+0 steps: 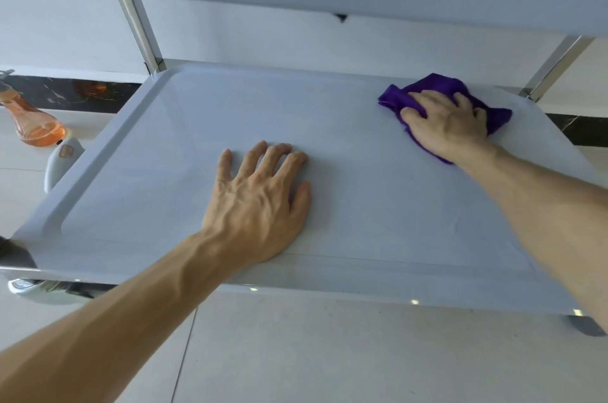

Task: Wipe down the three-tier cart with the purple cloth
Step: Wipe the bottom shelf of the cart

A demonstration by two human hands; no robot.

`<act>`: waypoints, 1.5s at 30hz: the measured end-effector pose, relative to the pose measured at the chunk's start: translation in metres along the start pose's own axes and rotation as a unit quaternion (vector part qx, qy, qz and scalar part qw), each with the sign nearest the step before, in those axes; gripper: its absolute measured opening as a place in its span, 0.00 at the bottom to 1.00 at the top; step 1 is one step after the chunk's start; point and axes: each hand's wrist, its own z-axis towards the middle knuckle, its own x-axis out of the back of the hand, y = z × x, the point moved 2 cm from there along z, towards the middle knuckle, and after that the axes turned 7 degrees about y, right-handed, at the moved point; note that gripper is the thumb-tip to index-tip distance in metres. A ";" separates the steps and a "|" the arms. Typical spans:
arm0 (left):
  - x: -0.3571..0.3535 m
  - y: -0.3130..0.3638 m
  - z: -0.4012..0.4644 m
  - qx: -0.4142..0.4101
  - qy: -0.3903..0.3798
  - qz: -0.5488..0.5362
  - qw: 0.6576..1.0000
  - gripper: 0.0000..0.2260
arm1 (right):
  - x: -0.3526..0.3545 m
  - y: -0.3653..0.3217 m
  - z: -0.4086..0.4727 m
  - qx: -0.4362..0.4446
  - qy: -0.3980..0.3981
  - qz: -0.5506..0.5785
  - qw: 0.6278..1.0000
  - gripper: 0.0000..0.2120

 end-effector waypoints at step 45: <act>0.008 0.034 -0.026 -0.052 0.016 -0.040 0.998 0.21 | 0.036 -0.019 -0.232 0.354 0.002 -0.034 0.935 0.40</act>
